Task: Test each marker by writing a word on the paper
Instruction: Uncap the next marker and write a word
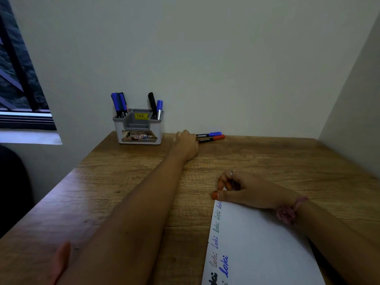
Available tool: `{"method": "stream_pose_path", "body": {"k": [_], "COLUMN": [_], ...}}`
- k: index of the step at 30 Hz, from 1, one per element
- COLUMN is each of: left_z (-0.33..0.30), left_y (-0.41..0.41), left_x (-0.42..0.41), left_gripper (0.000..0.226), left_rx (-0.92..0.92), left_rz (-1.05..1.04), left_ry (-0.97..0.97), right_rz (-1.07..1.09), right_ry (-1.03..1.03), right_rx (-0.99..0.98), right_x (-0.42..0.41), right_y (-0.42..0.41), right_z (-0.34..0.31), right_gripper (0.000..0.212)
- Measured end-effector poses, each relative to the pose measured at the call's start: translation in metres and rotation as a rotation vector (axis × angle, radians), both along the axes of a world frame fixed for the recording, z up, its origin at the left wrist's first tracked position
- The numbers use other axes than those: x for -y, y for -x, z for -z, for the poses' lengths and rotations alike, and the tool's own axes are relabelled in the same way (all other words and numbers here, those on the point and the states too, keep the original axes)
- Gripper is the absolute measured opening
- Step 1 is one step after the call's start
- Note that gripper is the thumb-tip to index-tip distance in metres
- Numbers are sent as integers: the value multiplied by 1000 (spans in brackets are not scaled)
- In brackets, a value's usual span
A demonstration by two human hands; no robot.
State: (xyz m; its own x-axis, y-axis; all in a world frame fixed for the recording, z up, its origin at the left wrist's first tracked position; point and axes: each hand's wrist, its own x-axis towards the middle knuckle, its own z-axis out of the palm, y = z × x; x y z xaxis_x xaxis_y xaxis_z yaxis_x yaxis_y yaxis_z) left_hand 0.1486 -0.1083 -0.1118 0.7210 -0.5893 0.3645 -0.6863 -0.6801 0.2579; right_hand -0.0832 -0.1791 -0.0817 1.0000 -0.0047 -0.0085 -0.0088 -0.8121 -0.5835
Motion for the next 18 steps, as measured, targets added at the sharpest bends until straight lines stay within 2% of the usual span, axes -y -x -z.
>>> {"method": "stream_pose_path", "body": {"k": [7, 18], "left_z": [-1, -4], "left_y": [2, 3], "left_x": [0, 3], "left_gripper": [33, 29], "left_rx": [2, -113], "left_rz": [48, 114], "left_ry": [51, 192], "right_rz": [-1, -8], "right_ry": [-12, 2], "right_rx": [-14, -42], "right_x": [1, -1], "right_y": [-2, 0], "right_z": [-1, -3], "right_gripper": [25, 26]}}
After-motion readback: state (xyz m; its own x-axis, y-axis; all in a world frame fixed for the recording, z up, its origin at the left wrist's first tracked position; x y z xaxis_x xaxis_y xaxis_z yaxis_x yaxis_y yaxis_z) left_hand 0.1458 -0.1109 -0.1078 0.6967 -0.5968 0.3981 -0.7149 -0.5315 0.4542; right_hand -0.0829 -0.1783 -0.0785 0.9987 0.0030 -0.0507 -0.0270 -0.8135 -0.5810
